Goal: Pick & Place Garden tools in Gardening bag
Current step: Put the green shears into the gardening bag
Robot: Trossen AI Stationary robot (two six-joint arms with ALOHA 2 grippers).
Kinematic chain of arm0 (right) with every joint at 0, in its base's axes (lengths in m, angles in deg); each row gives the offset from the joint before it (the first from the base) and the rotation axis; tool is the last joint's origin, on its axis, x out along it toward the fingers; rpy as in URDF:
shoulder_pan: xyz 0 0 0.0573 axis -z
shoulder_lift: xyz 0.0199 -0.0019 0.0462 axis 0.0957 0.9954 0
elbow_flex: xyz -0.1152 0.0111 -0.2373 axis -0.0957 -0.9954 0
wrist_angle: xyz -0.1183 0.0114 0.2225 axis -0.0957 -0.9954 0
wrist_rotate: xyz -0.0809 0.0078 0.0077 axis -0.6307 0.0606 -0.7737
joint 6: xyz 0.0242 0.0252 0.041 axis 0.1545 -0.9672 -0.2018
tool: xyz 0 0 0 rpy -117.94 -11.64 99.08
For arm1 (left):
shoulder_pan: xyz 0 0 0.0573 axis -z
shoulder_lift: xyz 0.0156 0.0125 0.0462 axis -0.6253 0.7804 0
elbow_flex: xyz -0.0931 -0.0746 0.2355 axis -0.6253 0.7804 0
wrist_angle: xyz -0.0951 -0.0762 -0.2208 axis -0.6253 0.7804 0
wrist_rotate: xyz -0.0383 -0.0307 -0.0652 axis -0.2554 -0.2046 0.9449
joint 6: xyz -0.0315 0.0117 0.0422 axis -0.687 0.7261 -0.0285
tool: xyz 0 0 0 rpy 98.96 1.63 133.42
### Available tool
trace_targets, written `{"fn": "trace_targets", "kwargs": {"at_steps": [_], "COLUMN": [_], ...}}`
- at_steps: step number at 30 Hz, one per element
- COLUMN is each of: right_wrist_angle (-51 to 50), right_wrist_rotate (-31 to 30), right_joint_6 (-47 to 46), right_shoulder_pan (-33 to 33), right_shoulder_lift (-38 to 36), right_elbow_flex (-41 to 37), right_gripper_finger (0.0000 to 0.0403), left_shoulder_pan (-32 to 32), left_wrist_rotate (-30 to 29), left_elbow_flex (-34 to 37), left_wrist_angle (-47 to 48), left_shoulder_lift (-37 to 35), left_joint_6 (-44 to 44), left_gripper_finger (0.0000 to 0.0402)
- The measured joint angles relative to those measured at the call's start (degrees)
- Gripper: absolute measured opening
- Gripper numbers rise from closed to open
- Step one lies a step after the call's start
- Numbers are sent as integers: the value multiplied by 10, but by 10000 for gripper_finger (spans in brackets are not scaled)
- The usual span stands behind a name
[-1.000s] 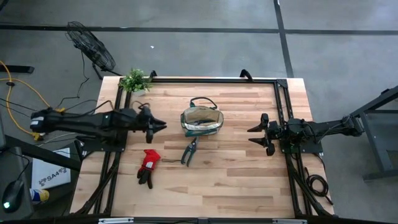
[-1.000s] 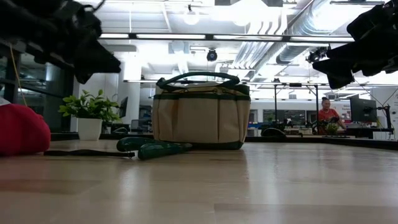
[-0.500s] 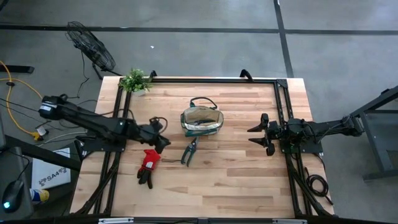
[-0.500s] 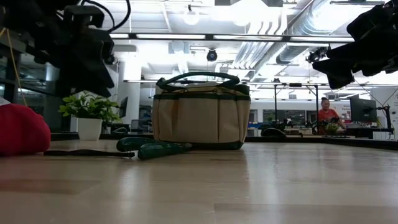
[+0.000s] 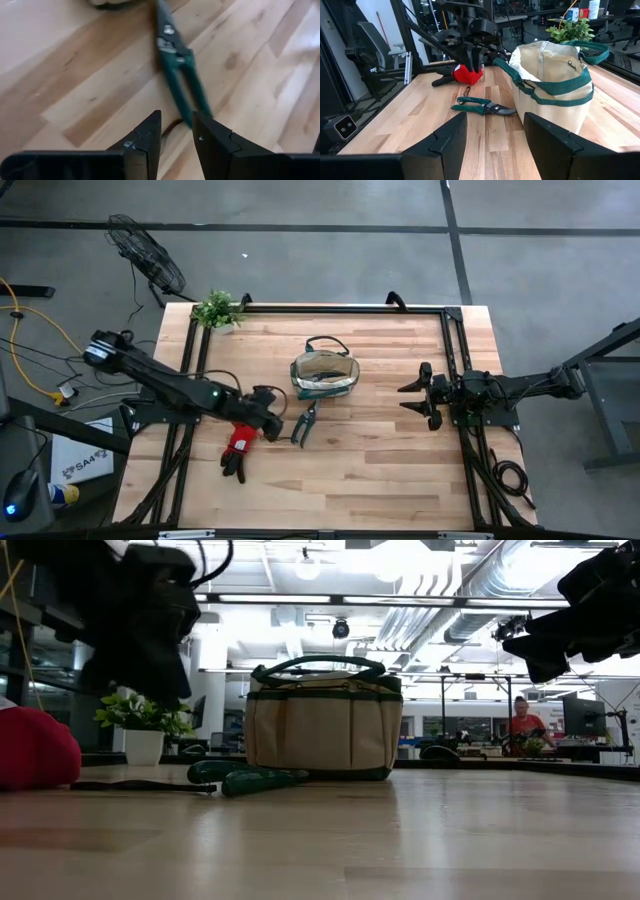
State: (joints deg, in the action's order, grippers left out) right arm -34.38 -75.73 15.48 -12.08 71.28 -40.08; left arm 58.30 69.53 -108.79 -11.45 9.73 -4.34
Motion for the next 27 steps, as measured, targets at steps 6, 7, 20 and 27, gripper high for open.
{"fn": "trace_targets", "kwargs": {"at_steps": [6,7,20,27], "right_wrist_angle": [0,0,0,0], "right_wrist_rotate": [0,0,0,0], "right_joint_6": [0,0,0,0], "right_shoulder_pan": [0,0,0,0], "right_shoulder_lift": [0,0,0,0], "right_elbow_flex": [0,0,0,0], "right_gripper_finger": [189,189,189,189], "left_shoulder_pan": [23,26,64,63], "left_wrist_rotate": [-6,-6,3,47], "left_elbow_flex": [-64,-73,-129,-129], "left_wrist_angle": [21,33,38,44], "left_shoulder_lift": [56,63,151,169], "left_joint_6": [-8,-13,-71,-106], "left_gripper_finger": [107,107,218,228]}}
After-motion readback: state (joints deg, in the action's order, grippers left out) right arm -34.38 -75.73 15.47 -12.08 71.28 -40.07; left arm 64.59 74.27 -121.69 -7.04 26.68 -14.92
